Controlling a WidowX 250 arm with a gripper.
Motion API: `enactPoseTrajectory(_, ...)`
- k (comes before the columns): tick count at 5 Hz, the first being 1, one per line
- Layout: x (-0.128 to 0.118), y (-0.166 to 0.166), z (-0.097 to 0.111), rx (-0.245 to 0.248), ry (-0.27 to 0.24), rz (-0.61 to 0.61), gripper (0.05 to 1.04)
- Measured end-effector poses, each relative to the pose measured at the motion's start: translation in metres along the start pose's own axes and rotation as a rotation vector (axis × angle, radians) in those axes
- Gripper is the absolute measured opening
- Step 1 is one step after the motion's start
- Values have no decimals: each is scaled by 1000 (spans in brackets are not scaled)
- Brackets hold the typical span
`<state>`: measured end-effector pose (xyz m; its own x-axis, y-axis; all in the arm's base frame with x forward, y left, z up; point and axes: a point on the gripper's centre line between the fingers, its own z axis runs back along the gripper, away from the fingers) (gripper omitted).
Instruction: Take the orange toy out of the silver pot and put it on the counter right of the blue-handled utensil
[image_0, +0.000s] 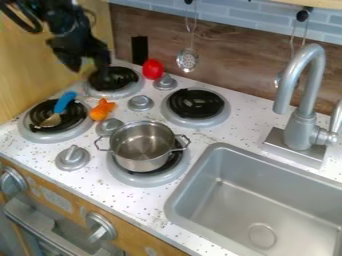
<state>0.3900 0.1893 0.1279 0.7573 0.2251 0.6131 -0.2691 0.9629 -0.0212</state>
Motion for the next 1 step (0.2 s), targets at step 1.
enactPoseTrajectory(1,4,0,6,5,-19,-2,1000)
